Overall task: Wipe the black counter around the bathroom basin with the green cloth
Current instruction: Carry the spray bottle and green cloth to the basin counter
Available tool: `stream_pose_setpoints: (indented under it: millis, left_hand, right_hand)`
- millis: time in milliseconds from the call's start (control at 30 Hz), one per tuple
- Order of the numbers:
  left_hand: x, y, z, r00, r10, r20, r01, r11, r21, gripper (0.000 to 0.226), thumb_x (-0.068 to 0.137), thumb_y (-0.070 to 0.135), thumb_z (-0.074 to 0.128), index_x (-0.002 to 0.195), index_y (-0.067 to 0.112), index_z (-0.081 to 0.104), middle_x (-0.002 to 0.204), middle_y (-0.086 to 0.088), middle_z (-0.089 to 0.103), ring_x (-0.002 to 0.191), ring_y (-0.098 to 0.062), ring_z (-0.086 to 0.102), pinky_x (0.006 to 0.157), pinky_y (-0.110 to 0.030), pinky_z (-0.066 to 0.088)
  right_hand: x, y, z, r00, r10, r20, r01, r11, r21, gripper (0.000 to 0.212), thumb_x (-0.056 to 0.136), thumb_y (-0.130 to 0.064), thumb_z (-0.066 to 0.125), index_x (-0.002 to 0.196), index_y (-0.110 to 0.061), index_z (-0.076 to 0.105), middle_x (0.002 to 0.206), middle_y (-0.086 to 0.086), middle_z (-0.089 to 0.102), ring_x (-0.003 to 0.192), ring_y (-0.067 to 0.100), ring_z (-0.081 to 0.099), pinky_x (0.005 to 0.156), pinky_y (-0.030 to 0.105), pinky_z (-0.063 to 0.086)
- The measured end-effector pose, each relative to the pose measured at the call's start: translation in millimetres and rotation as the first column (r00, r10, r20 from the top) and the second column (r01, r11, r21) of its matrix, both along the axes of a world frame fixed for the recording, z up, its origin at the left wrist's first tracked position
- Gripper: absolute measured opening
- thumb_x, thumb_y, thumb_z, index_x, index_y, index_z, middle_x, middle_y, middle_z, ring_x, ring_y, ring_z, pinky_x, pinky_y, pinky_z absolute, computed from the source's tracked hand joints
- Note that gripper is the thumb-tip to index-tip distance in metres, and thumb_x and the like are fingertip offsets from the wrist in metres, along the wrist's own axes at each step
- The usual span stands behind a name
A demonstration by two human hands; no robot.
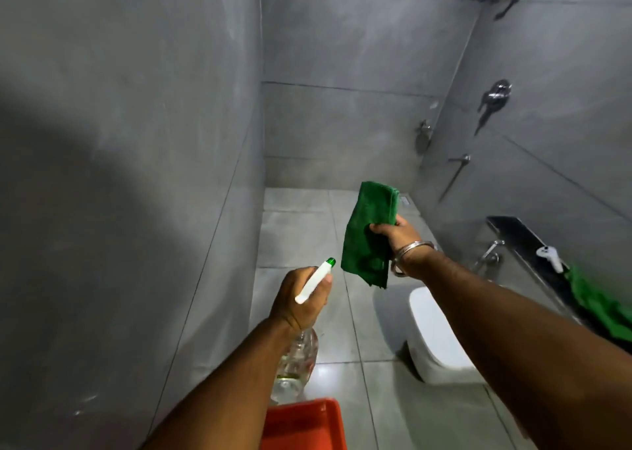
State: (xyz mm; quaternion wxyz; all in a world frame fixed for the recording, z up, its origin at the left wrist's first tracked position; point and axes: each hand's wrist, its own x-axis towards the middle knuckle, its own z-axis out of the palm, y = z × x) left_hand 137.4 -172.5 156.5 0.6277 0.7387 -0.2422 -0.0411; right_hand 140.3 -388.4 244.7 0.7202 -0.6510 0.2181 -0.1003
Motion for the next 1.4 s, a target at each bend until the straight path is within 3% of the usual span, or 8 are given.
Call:
stream_pose_setpoints:
  millis: [233,400,533,733,933,1033,1233,1400]
  left_hand:
    - [8.5,-0.7,12.3,0.998,-0.057,0.018,0.057,0.997,-0.058,0.049,0.084,0.05,0.053,0.097,0.006,0.072,0.092,-0.009,0.075,0.088,-0.022,0.071,0.085,-0.035,0.058]
    - [3.2,-5.6,4.6,0.987,0.16,0.014,-0.16,0.987,-0.015,0.041,0.084,0.054,0.053,0.07,0.017,0.065,0.062,-0.011,0.066,0.059,-0.032,0.065,0.057,-0.054,0.056]
    - [-6.3,0.2,-13.3,0.985,0.159,0.066,-0.156,0.987,-0.043,0.025,0.086,0.05,0.057,0.079,0.028,0.067,0.071,-0.008,0.07,0.064,-0.025,0.068,0.062,-0.049,0.06]
    - [-29.4,20.5,-46.4,0.992,0.126,0.002,-0.126,0.991,-0.051,0.019,0.088,0.049,0.059,0.106,0.055,0.062,0.097,0.017,0.072,0.089,-0.005,0.069,0.074,-0.014,0.053]
    - [-74.1,59.9,-106.7,0.966,0.206,-0.156,-0.203,0.979,0.033,0.017,0.086,0.027,0.075,0.1,0.034,0.068,0.084,0.014,0.067,0.074,0.003,0.063,0.068,-0.015,0.048]
    - [-88.4,71.2,-126.4,0.905,0.246,-0.349,-0.288,0.955,-0.075,0.019,0.085,0.014,0.076,0.102,0.021,0.069,0.07,0.001,0.066,0.057,-0.015,0.061,0.055,-0.029,0.05]
    - [-107.9,86.1,-122.6,0.913,0.306,-0.269,-0.339,0.936,-0.089,0.035,0.085,0.006,0.075,0.102,0.035,0.067,0.103,-0.018,0.069,0.088,-0.022,0.067,0.08,-0.038,0.056]
    - [-122.2,98.2,-122.9,0.922,0.306,-0.239,-0.319,0.947,-0.018,0.025,0.085,0.002,0.073,0.11,0.003,0.071,0.114,-0.014,0.064,0.101,-0.027,0.066,0.089,-0.032,0.054]
  right_hand:
    - [7.6,-13.5,13.1,1.0,0.026,0.011,-0.025,0.999,-0.035,0.018,0.084,-0.006,0.063,0.095,-0.02,0.064,0.087,0.006,0.074,0.086,0.028,0.07,0.07,0.037,0.055]
    - [7.1,-12.6,3.4,0.999,0.037,0.006,-0.036,0.998,-0.057,0.015,0.084,-0.007,0.063,0.093,-0.02,0.064,0.076,-0.002,0.076,0.073,0.018,0.072,0.058,0.029,0.056]
    - [6.6,-12.2,-9.1,0.997,0.076,-0.013,-0.077,0.996,-0.043,0.017,0.083,-0.009,0.063,0.097,-0.018,0.064,0.083,0.001,0.076,0.082,0.024,0.072,0.067,0.036,0.057]
    - [-3.9,0.8,-41.4,0.994,0.082,-0.069,-0.08,0.996,0.034,0.019,0.082,-0.003,0.063,0.1,-0.01,0.064,0.093,0.013,0.074,0.094,0.035,0.069,0.085,0.047,0.054]
    - [-46.5,34.4,-96.2,0.975,0.135,-0.176,-0.111,0.984,0.14,0.021,0.085,0.005,0.057,0.101,-0.007,0.062,0.095,0.014,0.07,0.088,0.032,0.067,0.084,0.044,0.053]
    - [-71.2,49.5,-122.6,0.969,0.096,-0.229,-0.055,0.983,0.177,0.024,0.086,0.007,0.055,0.106,-0.003,0.06,0.087,0.012,0.071,0.081,0.03,0.066,0.079,0.043,0.054]
    - [-111.1,73.4,-158.0,0.943,0.088,-0.321,-0.016,0.976,0.218,0.029,0.087,0.007,0.054,0.114,-0.004,0.057,0.094,0.016,0.067,0.083,0.032,0.065,0.08,0.044,0.054]
    - [-131.5,82.3,-170.5,0.937,0.045,-0.348,0.039,0.972,0.231,0.033,0.087,0.005,0.055,0.118,-0.005,0.057,0.104,0.02,0.066,0.094,0.038,0.063,0.091,0.054,0.049]
